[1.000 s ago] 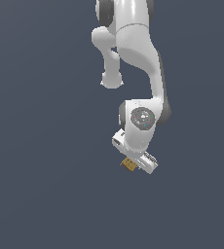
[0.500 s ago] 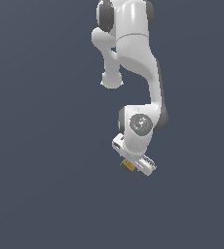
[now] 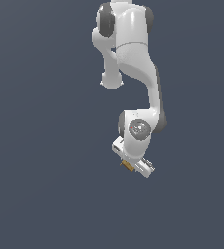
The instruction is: Pick up the object and move it to a goal position.
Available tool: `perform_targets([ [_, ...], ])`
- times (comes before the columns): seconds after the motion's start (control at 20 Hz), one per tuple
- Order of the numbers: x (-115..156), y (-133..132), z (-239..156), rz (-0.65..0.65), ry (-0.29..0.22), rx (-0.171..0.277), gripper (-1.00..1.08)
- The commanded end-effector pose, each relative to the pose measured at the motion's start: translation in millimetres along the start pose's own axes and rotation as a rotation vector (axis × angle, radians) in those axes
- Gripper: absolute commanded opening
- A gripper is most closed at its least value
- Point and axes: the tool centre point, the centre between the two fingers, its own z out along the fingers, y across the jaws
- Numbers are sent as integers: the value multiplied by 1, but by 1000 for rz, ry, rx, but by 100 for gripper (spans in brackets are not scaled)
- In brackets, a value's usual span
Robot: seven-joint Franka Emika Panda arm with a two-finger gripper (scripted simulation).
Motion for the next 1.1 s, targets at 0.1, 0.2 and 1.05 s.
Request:
perform_targets([
  [0.1, 0, 0, 0, 0, 1, 1, -100],
  [0.2, 0, 0, 0, 0, 1, 1, -100],
  [1.05, 7, 26, -36, 0, 0, 1, -100],
])
